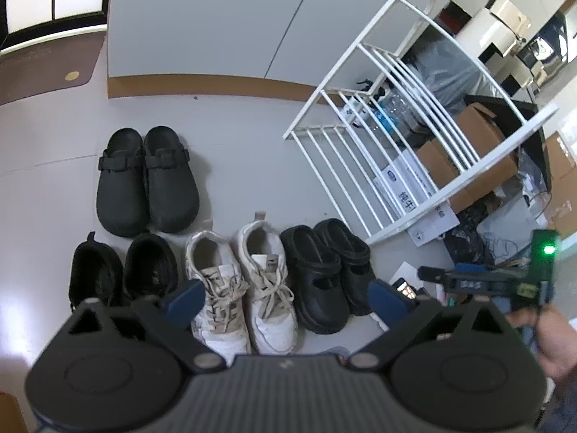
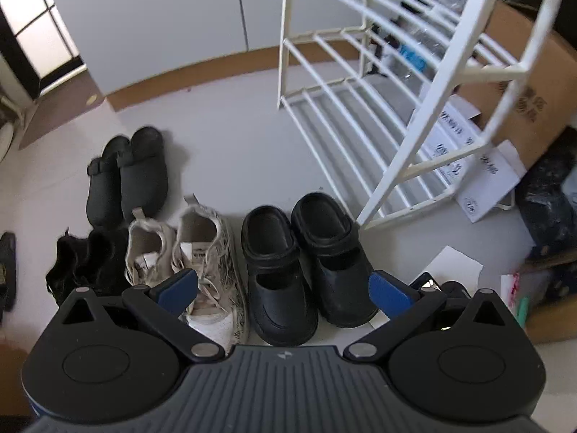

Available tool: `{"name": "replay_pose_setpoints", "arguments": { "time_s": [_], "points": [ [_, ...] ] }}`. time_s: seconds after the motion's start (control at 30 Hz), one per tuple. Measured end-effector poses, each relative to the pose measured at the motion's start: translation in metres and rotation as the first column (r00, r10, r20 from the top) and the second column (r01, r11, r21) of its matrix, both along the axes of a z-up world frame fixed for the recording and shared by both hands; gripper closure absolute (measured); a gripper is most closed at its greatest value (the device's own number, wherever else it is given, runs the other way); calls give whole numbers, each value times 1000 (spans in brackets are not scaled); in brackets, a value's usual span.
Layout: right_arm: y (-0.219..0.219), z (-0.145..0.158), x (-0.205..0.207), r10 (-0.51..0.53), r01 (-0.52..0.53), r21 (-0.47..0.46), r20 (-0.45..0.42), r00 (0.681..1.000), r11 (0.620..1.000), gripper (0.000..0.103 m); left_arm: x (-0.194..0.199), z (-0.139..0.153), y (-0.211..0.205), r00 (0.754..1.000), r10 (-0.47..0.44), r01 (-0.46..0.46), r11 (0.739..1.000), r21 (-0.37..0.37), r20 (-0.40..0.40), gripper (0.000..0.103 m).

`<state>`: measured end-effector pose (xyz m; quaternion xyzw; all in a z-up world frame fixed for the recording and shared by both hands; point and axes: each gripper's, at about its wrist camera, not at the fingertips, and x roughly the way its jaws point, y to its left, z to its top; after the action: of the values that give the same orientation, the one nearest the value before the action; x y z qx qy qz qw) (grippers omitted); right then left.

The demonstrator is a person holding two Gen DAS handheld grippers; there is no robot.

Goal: Organize scattered shoes
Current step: 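Move the right gripper toward the black slip-on clogs beside the rack, then grasp both black slip-on clogs together at their heels with the right gripper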

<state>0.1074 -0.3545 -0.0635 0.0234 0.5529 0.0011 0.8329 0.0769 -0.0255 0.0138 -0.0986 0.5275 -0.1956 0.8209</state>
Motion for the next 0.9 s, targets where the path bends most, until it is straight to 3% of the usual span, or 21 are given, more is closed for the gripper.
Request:
{"name": "replay_pose_setpoints", "arguments": {
  "time_s": [0.17, 0.27, 0.4, 0.67, 0.9],
  "points": [
    [-7, -22, 11, 71, -71, -16, -11, 997, 997, 0, -4, 2, -3, 1000, -22, 22, 1000, -1, 11, 5],
    [-10, -39, 20, 136, -134, 45, -23, 991, 990, 0, -4, -2, 0, 1000, -3, 3, 1000, 2, 1, 6],
    [-7, -56, 24, 154, -151, 68, -40, 987, 986, 1, 0, -9, 1, 1000, 6, -6, 1000, 19, -12, 8],
    [1, -93, 31, 194, -193, 85, -8, 981, 978, 9, 8, -16, 7, 998, 42, -43, 999, -22, -46, 9],
    [-12, -124, 45, 184, -188, 88, 45, 982, 978, 11, 16, -29, 0, 999, 18, -17, 1000, 22, -43, 11]
  ]
}}
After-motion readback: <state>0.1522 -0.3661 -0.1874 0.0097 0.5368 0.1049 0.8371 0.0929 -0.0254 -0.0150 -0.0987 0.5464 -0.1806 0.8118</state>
